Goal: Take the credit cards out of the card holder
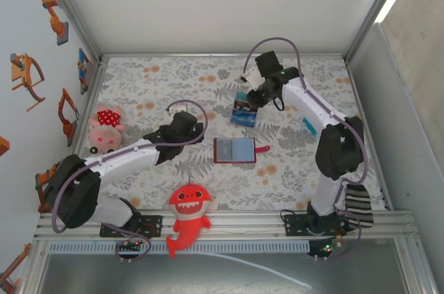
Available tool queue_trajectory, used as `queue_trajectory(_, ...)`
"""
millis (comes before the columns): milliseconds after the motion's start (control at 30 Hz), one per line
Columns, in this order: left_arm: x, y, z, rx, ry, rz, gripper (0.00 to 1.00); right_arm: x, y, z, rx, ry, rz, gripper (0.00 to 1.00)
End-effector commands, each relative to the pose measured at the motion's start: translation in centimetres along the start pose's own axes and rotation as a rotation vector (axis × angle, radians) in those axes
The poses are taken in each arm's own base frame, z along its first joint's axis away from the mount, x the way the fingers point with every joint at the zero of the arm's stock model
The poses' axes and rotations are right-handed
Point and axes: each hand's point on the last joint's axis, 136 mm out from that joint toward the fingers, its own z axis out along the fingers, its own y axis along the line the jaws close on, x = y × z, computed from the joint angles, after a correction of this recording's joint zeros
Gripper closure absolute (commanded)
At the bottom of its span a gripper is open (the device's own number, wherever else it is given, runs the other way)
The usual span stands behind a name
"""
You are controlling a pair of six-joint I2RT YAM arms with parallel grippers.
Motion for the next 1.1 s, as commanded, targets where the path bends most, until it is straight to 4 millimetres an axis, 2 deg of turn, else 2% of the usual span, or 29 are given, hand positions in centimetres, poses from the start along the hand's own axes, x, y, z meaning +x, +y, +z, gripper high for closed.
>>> queue_trajectory(0,-0.3,1.3,-0.3,-0.025,-0.027,-0.098,0.03,0.0,1.3,-0.7,0.035,-0.050,0.141,0.65)
queue_trajectory(167,-0.2,3.0,-0.5,-0.057,-0.045,-0.154,0.03,1.6,4.6,-0.9,0.044,-0.064,0.217,0.64)
queue_trajectory(400,-0.2,5.9,-1.3,-0.141,-0.098,-0.216,0.03,3.9,9.9,-0.3,0.065,-0.028,0.262,0.63)
queue_trajectory(633,-0.4,8.6,-2.6,-0.228,-0.146,-0.242,0.03,5.8,13.6,0.7,0.126,0.055,0.237,0.63)
queue_trajectory(867,-0.1,10.4,-3.6,-0.266,-0.176,-0.277,0.03,6.8,18.0,3.4,0.078,0.126,0.226,0.62)
queue_trajectory(967,0.0,10.8,-3.8,-0.274,-0.180,-0.283,0.03,7.0,19.3,4.7,0.056,0.145,0.225,0.62)
queue_trajectory(1067,0.2,11.1,-3.9,-0.284,-0.178,-0.278,0.03,7.3,19.5,5.7,0.064,0.165,0.235,0.61)
